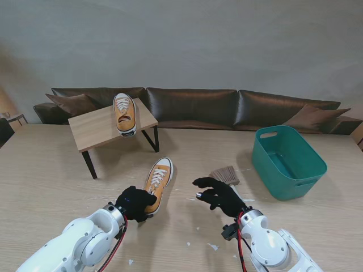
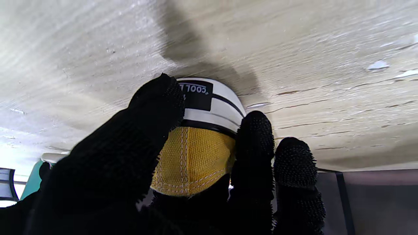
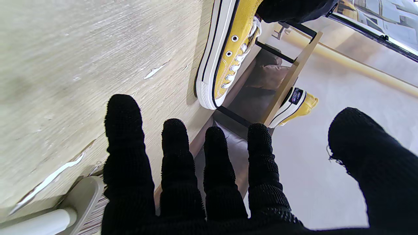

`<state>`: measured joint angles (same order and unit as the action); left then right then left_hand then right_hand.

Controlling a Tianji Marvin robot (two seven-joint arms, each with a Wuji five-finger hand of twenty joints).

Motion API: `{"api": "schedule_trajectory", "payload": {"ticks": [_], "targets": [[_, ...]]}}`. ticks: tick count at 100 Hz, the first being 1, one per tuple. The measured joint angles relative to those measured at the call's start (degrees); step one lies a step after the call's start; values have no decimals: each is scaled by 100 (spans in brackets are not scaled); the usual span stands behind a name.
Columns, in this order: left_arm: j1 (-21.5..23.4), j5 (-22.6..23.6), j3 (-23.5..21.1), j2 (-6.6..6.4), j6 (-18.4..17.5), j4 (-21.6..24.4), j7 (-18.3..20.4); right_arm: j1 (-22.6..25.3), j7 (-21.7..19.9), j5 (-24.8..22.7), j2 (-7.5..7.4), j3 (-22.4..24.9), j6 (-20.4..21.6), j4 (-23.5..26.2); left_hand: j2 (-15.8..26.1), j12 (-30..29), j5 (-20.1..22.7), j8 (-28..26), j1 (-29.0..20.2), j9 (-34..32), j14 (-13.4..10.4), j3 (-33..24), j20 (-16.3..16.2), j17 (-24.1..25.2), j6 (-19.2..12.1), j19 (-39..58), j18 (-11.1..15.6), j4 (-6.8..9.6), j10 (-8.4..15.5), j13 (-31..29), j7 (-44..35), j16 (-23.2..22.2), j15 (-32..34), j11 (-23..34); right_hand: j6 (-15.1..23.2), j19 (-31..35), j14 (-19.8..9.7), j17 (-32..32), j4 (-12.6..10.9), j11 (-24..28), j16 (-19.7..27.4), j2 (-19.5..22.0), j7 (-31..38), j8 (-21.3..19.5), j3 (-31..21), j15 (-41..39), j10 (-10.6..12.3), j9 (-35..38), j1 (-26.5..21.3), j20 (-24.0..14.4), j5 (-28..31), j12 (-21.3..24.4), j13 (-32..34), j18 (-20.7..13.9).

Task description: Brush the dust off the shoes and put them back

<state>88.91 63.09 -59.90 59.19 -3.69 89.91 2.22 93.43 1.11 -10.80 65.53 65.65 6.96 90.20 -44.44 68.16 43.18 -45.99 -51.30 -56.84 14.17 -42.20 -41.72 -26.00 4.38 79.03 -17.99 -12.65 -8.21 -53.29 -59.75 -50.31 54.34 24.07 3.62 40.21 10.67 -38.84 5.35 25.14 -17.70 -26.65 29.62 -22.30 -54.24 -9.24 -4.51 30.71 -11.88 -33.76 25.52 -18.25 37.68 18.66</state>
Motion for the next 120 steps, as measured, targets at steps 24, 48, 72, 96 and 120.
{"api": "schedule_trajectory", "payload": {"ticks": [24, 48, 72, 96, 120], "targets": [[279, 273, -308, -10, -86, 272, 3, -7, -10, 14, 0, -2, -7, -11, 505, -1912, -79, 1543, 1316, 884, 94, -348, -218, 347, 8, -133, 0, 357, -375, 453, 3368, -1, -89, -13, -3, -1, 0, 0, 0, 0, 0, 1, 4, 0, -1, 0, 0, 0, 0, -2, 0, 0, 0, 0], [513, 651, -633, -18, -269, 625, -278, -16, -19, 21, 0, -8, -7, -25, 1010, -2272, -443, 2331, 1870, 1595, 96, 188, -387, 610, 163, -134, 2, 355, -495, 771, 4638, -68, -89, -513, -41, -1, 0, 0, 0, 0, 0, 1, 8, 0, -1, 0, 0, 0, 0, -4, 0, 0, 0, 0], [651, 602, -1056, -13, -638, 1262, -106, -22, -20, 28, 0, -10, -7, -33, 1327, -2467, -453, 2387, 1992, 1639, 99, 586, -452, 611, 157, -136, 3, 359, -793, 769, 4758, -68, -89, -634, -44, -1, 0, 0, 0, 0, 0, 1, 14, 0, -1, -1, 0, 0, 0, -4, 1, 0, 0, 0], [531, 628, -1253, -9, -886, 1400, 144, -25, -42, 69, 0, -10, -8, -42, 1418, -2472, -452, 2392, 1988, 1532, 108, 585, -454, 611, 270, -137, 5, 359, -795, 743, 4783, -68, -96, -658, -47, -1, 5, 0, 0, 0, 0, 1, 37, 1, -1, -2, -5, 0, 0, -5, 1, 0, 1, 0], [-201, 220, -1291, -4, -804, 1311, 489, -28, -57, 83, 0, -9, -11, -44, 1702, -2486, -591, 2509, 1918, 1440, 249, 867, -455, 598, 396, -222, 7, 477, -799, 738, 4990, 0, -238, -652, -47, -1, 7, 0, 0, 0, 0, 1, 44, 1, -2, -3, -7, 0, 0, -6, 1, 0, 2, 0]]}}
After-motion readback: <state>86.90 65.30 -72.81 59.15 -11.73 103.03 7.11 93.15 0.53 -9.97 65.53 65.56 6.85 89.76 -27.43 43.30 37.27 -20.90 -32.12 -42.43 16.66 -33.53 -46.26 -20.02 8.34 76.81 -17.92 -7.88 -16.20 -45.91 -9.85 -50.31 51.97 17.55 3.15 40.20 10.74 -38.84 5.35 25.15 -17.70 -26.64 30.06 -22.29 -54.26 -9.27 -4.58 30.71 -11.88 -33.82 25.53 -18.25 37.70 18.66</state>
